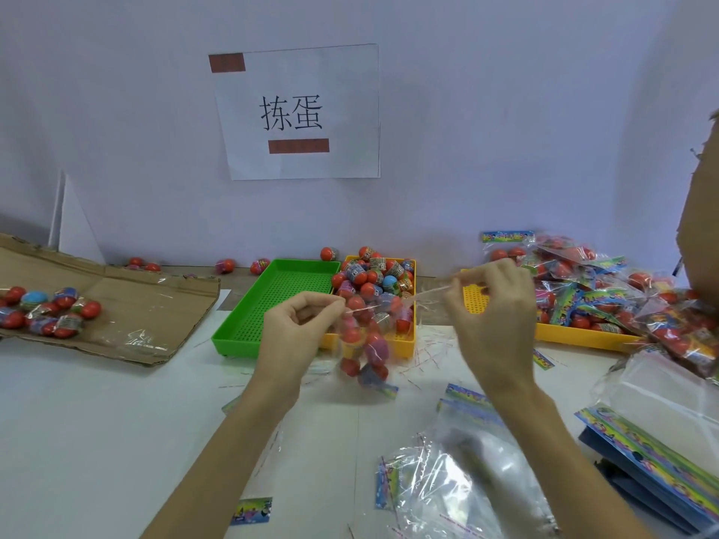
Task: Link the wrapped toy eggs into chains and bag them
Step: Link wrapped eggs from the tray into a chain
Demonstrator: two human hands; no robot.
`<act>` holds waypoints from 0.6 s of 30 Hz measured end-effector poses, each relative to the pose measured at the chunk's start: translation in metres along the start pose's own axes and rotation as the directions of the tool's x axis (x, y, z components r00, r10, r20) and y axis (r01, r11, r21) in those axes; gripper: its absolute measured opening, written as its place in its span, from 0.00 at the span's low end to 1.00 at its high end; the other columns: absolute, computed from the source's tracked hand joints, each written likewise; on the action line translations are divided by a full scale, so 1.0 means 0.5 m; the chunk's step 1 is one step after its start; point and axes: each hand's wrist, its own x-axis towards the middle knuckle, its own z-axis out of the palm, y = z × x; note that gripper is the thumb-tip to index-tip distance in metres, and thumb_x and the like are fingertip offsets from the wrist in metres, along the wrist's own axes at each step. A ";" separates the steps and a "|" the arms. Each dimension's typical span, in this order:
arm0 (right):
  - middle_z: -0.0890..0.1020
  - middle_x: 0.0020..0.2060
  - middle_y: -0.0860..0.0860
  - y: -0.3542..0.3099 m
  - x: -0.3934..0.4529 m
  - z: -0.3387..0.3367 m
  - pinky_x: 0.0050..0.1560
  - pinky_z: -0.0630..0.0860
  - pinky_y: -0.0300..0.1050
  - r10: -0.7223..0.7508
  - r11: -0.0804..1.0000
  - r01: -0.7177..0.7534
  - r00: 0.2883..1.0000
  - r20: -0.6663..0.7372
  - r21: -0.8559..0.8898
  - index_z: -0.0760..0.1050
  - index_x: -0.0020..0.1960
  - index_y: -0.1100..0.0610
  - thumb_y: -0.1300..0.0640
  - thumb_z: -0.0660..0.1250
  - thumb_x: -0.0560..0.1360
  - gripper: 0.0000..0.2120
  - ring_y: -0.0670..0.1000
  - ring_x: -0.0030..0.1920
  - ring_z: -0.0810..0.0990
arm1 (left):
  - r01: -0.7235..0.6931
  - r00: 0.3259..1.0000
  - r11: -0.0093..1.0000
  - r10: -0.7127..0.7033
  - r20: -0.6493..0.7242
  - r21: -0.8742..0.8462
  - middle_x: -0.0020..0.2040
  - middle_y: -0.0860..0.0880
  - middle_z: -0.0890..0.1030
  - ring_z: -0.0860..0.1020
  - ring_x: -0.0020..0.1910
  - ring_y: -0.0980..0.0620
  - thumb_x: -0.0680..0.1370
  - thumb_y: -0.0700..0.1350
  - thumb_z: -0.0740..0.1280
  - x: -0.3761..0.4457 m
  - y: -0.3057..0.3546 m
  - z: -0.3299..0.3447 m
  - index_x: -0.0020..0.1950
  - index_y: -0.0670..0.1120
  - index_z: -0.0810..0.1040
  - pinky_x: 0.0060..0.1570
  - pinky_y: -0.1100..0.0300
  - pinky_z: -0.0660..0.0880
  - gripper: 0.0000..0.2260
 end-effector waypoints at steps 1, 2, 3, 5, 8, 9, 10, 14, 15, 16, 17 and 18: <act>0.78 0.43 0.53 0.018 0.007 -0.007 0.50 0.65 0.42 0.053 0.998 -0.053 0.999 0.000 -0.016 0.79 0.45 0.60 0.61 0.71 0.77 0.03 0.56 0.49 0.74 | 0.038 0.999 0.998 -0.039 -0.014 -0.058 0.42 0.44 0.88 0.86 0.42 0.50 0.78 0.35 0.72 0.005 0.000 -0.006 0.49 0.40 0.85 0.46 0.61 0.83 0.02; 0.78 0.44 0.53 0.035 0.011 -0.011 0.49 0.65 0.41 0.104 0.994 -0.103 0.995 0.012 -0.032 0.80 0.46 0.61 0.61 0.71 0.78 0.03 0.56 0.49 0.74 | 0.067 0.998 0.992 -0.069 -0.013 -0.103 0.42 0.44 0.88 0.86 0.42 0.50 0.79 0.35 0.72 0.007 -0.001 -0.009 0.50 0.39 0.84 0.45 0.61 0.83 0.02; 0.79 0.45 0.54 0.049 0.011 -0.014 0.47 0.64 0.39 0.152 0.988 -0.150 0.988 0.035 -0.045 0.80 0.47 0.61 0.62 0.70 0.78 0.03 0.56 0.48 0.75 | 0.086 0.996 0.988 -0.088 -0.006 -0.126 0.42 0.44 0.88 0.86 0.42 0.51 0.79 0.35 0.72 0.008 -0.003 -0.009 0.50 0.39 0.84 0.45 0.61 0.83 0.02; 0.80 0.48 0.56 0.067 0.008 -0.015 0.47 0.65 0.38 0.229 0.972 -0.223 0.969 0.094 -0.076 0.80 0.48 0.62 0.63 0.70 0.79 0.03 0.53 0.46 0.76 | 0.105 0.994 0.986 -0.107 -0.010 -0.130 0.43 0.42 0.88 0.85 0.43 0.50 0.79 0.36 0.72 0.007 -0.010 -0.006 0.51 0.39 0.85 0.47 0.59 0.83 0.03; 0.81 0.51 0.57 0.078 0.004 -0.009 0.44 0.71 0.38 0.291 0.956 -0.282 0.944 0.154 -0.076 0.80 0.48 0.62 0.62 0.69 0.79 0.04 0.52 0.44 0.78 | 0.104 0.994 0.987 -0.107 -0.020 -0.124 0.47 0.39 0.87 0.85 0.44 0.48 0.78 0.37 0.73 0.009 -0.014 -0.007 0.52 0.39 0.85 0.51 0.56 0.83 0.04; 0.82 0.51 0.57 0.074 0.003 -0.007 0.43 0.71 0.34 0.306 0.952 -0.300 0.938 0.165 -0.061 0.80 0.50 0.61 0.61 0.68 0.80 0.04 0.51 0.44 0.78 | 0.100 0.995 0.988 -0.103 -0.014 -0.118 0.47 0.39 0.87 0.85 0.44 0.48 0.78 0.37 0.73 0.009 -0.014 -0.008 0.53 0.38 0.85 0.50 0.56 0.83 0.05; 0.82 0.50 0.56 0.066 0.001 -0.004 0.41 0.71 0.29 0.320 0.947 -0.322 0.930 0.179 -0.017 0.80 0.52 0.60 0.58 0.67 0.82 0.06 0.50 0.44 0.79 | 0.097 0.995 0.989 -0.099 -0.009 -0.111 0.47 0.40 0.87 0.85 0.44 0.48 0.79 0.37 0.73 0.008 -0.013 -0.008 0.53 0.38 0.85 0.49 0.57 0.83 0.05; 0.85 0.49 0.49 0.012 -0.005 0.003 0.48 0.81 0.42 0.358 0.767 -0.527 0.825 0.437 0.366 0.78 0.57 0.49 0.37 0.56 0.81 0.20 0.49 0.49 0.84 | 0.089 0.996 0.991 -0.090 -0.006 -0.097 0.47 0.41 0.88 0.86 0.44 0.50 0.79 0.37 0.73 0.006 -0.012 -0.006 0.53 0.39 0.84 0.44 0.63 0.81 0.05; 0.85 0.48 0.46 0.001 -0.008 0.004 0.49 0.82 0.43 0.295 0.796 -0.489 0.827 0.478 0.356 0.78 0.56 0.47 0.34 0.57 0.79 0.20 0.46 0.49 0.84 | 0.089 0.996 0.991 -0.090 -0.004 -0.100 0.47 0.41 0.88 0.86 0.44 0.50 0.79 0.37 0.73 0.006 -0.012 -0.006 0.53 0.39 0.84 0.44 0.63 0.81 0.05; 0.84 0.46 0.44 -0.007 -0.011 0.007 0.48 0.81 0.39 0.219 0.867 -0.394 0.851 0.478 0.304 0.78 0.56 0.46 0.35 0.61 0.79 0.17 0.43 0.48 0.83 | 0.089 0.996 0.991 -0.090 -0.003 -0.102 0.47 0.41 0.88 0.86 0.45 0.49 0.79 0.37 0.73 0.006 -0.013 -0.006 0.53 0.39 0.84 0.44 0.63 0.81 0.05; 0.83 0.44 0.42 -0.011 -0.015 0.009 0.46 0.79 0.34 0.148 0.936 -0.273 0.879 0.453 0.223 0.79 0.56 0.46 0.38 0.65 0.79 0.14 0.41 0.45 0.82 | 0.090 0.996 0.991 -0.090 -0.002 -0.103 0.47 0.41 0.88 0.86 0.45 0.50 0.79 0.37 0.73 0.007 -0.014 -0.007 0.53 0.39 0.84 0.44 0.63 0.81 0.05; 0.82 0.41 0.40 -0.012 -0.019 0.013 0.43 0.77 0.31 0.086 0.970 -0.171 0.907 0.412 0.172 0.81 0.53 0.47 0.43 0.68 0.79 0.10 0.39 0.43 0.81 | 0.089 0.996 0.991 -0.089 -0.001 -0.103 0.47 0.41 0.88 0.86 0.45 0.50 0.79 0.37 0.73 0.008 -0.014 -0.008 0.53 0.39 0.84 0.44 0.64 0.81 0.05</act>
